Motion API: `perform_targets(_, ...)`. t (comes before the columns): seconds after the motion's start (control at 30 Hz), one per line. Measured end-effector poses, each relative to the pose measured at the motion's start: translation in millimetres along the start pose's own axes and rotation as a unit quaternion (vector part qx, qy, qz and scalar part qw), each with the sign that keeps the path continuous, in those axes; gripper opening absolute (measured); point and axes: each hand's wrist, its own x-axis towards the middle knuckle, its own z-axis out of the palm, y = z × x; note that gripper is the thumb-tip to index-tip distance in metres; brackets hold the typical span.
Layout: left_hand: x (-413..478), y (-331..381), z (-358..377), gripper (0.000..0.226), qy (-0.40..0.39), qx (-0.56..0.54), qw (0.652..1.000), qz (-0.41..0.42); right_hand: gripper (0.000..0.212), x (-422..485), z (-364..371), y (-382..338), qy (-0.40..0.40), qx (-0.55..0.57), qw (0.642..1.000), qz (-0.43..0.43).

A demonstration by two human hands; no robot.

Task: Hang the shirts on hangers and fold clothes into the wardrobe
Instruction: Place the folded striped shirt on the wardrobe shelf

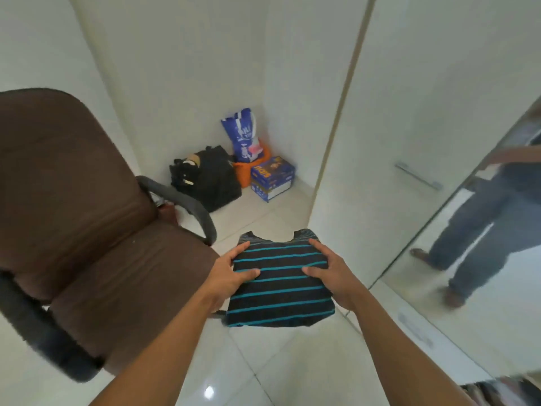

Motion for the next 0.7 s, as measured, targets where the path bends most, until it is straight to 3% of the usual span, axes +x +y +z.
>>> perform_targets(0.23,-22,31,225,0.071,-0.182,0.110,0.975,0.058,0.064,-171,-169,68,0.186,0.069,0.980,0.007)
perform_targets(0.47,-125,6,494,0.069,-0.357,0.176,0.912,0.104,0.066,-404,-321,167,0.364,0.143,0.919,0.054)
perform_targets(0.7,-213,37,668,0.076,-0.446,0.168,0.862,0.172,0.070,-569,-429,186,0.464,0.149,0.873,0.013)
